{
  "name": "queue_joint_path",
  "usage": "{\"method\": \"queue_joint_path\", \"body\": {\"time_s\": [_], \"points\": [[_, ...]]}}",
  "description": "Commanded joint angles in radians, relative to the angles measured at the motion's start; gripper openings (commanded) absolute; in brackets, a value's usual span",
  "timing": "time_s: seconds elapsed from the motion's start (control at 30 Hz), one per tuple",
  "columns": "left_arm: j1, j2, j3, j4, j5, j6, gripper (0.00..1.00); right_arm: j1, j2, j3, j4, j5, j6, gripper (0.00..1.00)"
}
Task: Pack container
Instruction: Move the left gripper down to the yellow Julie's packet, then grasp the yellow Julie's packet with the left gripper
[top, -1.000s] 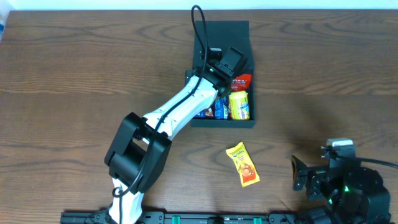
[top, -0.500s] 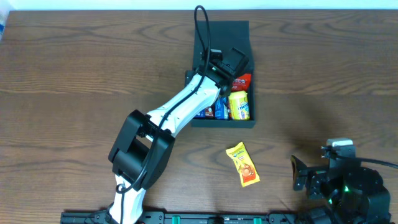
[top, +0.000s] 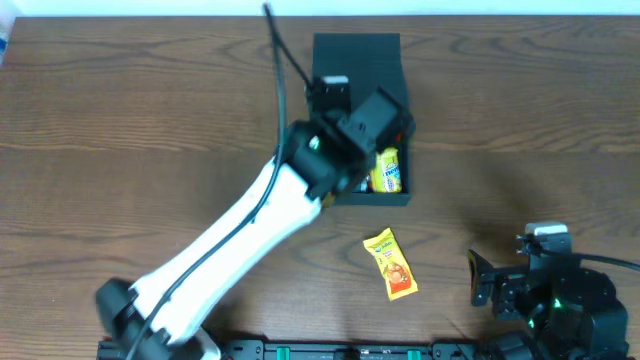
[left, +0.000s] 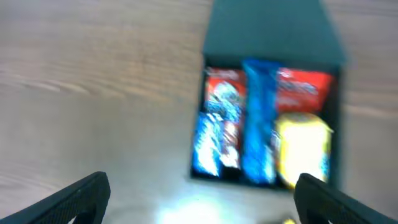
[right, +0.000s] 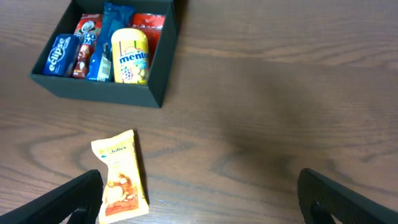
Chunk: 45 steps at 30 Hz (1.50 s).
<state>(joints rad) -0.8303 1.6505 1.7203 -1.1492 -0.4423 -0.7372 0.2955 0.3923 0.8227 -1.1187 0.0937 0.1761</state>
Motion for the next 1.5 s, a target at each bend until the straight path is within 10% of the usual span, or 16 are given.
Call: {"method": "queue_joint_path", "body": {"time_s": [0.0, 0.2, 0.6, 1.47], "points": [[-0.063, -0.034, -0.065, -0.013, 0.106, -0.180, 0.96, -0.007, -0.002, -0.001, -0.001, 0.000, 0.010, 0.99], [-0.208, -0.156, -0.302, 0.091, 0.146, -0.479, 0.96, -0.007, -0.002, -0.001, -0.001, 0.000, 0.010, 0.99], [-0.306, -0.205, -0.703, 0.545, 0.405, -0.604, 0.96, -0.007, -0.002, -0.001, -0.001, 0.000, 0.010, 0.99], [-0.305, 0.163, -0.507, 0.472, 0.465, -0.636, 0.96, -0.007, -0.002, -0.001, -0.001, 0.000, 0.010, 0.99]]}}
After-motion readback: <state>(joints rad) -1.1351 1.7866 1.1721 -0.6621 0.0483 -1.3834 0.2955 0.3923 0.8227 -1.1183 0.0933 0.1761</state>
